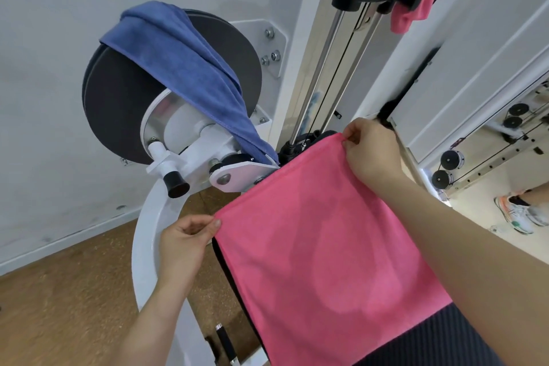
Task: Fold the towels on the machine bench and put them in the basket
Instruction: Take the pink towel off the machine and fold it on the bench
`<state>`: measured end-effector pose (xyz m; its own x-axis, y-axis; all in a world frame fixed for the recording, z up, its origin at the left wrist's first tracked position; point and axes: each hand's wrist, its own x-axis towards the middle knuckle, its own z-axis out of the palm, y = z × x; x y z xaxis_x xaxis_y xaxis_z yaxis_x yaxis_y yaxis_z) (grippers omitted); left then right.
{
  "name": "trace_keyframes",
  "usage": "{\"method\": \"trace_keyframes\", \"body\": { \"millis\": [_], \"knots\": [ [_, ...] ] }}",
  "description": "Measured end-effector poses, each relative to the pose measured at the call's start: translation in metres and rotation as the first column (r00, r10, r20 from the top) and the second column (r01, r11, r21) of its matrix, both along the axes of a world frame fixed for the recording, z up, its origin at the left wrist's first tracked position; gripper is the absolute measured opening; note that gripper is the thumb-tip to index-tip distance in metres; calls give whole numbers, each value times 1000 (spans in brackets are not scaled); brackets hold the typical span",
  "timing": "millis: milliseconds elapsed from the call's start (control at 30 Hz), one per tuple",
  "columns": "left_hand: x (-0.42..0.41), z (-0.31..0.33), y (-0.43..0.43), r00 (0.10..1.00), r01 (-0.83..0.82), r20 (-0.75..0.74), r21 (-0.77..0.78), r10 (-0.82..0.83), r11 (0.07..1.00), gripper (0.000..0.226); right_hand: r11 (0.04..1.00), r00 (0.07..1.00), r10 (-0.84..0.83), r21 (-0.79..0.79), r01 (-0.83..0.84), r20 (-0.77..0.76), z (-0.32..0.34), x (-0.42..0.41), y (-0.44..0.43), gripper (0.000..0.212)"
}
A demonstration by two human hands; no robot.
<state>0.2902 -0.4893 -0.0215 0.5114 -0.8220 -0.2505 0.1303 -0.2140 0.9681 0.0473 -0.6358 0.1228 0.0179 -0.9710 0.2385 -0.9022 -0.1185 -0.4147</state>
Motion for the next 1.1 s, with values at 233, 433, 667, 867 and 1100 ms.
{"method": "trace_keyframes", "body": {
  "millis": [233, 433, 667, 867, 1100],
  "knots": [
    [11, 18, 23, 997, 30, 72, -21, -29, 999, 15, 997, 996, 72, 24, -74, 49, 25, -6, 21, 32],
    [17, 63, 53, 986, 48, 166, -126, -26, 991, 19, 983, 983, 159, 74, -166, 93, 72, -32, 80, 19],
    [12, 129, 85, 987, 46, 159, -315, 5, 948, 15, 976, 908, 156, 78, -201, 389, 116, -76, 183, 18],
    [-7, 193, 113, 975, 93, 221, -417, 2, 904, 15, 947, 655, 128, 105, -304, 745, 147, -106, 281, 31],
    [-42, 247, 136, 921, 264, 379, -447, -86, 855, 16, 900, 440, 65, 137, -413, 895, 144, -144, 369, 41]
  ]
}}
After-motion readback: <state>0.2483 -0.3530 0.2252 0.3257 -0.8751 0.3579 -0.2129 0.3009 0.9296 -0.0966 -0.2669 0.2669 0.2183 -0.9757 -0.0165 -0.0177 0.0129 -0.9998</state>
